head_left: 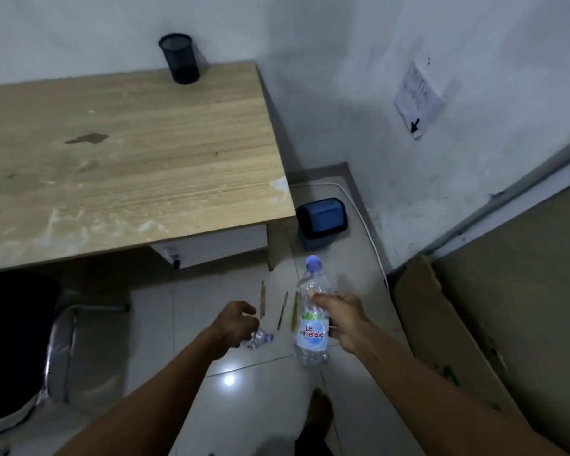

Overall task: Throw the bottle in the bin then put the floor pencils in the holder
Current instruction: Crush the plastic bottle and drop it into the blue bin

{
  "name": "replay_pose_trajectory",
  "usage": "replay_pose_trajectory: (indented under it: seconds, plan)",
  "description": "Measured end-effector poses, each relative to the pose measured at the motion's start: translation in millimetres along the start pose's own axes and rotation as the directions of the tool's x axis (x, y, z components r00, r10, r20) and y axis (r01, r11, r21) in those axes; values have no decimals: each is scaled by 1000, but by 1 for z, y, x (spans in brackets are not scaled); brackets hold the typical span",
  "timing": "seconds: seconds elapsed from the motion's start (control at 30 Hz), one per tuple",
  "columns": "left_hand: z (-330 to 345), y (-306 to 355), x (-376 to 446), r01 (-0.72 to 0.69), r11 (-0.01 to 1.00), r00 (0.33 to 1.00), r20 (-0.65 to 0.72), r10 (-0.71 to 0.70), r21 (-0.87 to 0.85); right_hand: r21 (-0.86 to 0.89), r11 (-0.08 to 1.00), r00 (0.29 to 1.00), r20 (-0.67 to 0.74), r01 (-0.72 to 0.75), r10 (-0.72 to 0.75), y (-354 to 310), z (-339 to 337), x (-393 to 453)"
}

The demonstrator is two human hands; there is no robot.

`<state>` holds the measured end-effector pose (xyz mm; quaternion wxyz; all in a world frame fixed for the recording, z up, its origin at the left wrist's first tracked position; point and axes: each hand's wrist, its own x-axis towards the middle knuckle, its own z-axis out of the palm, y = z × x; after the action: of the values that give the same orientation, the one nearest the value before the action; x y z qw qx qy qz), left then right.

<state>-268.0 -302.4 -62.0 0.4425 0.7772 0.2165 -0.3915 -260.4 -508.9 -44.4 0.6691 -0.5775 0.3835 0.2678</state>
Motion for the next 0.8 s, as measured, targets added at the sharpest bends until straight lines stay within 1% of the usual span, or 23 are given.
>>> replay_pose_trajectory:
  seconds: [0.2,0.37,0.43,0.53,0.6,0.73,0.8]
  plan:
    - [46,39,41,43,998,999,-2,-44,-51,1,999,997,-63,-41,41,-17,-45,46]
    - [65,67,84,3,999,991,-133,-9,-45,32,999,996,-81,-40,42,-42,-61,81]
    - [71,78,103,-16,1000,988,-156,12,-22,38,999,996,-81,-37,40,-54,-67,97]
    - [84,96,140,-45,999,989,-138,44,-3,59,998,993,-111,-26,32,-72,-77,128]
    - [92,108,162,-58,998,991,-121,58,5,41,999,990,-144,7,-1,-82,-86,146]
    - [113,123,211,-53,998,995,-91,50,-30,46,998,987,-156,43,-35,-91,-105,192]
    - [124,124,234,-46,999,995,-87,44,-24,52,996,979,-198,67,-56,-90,-113,218]
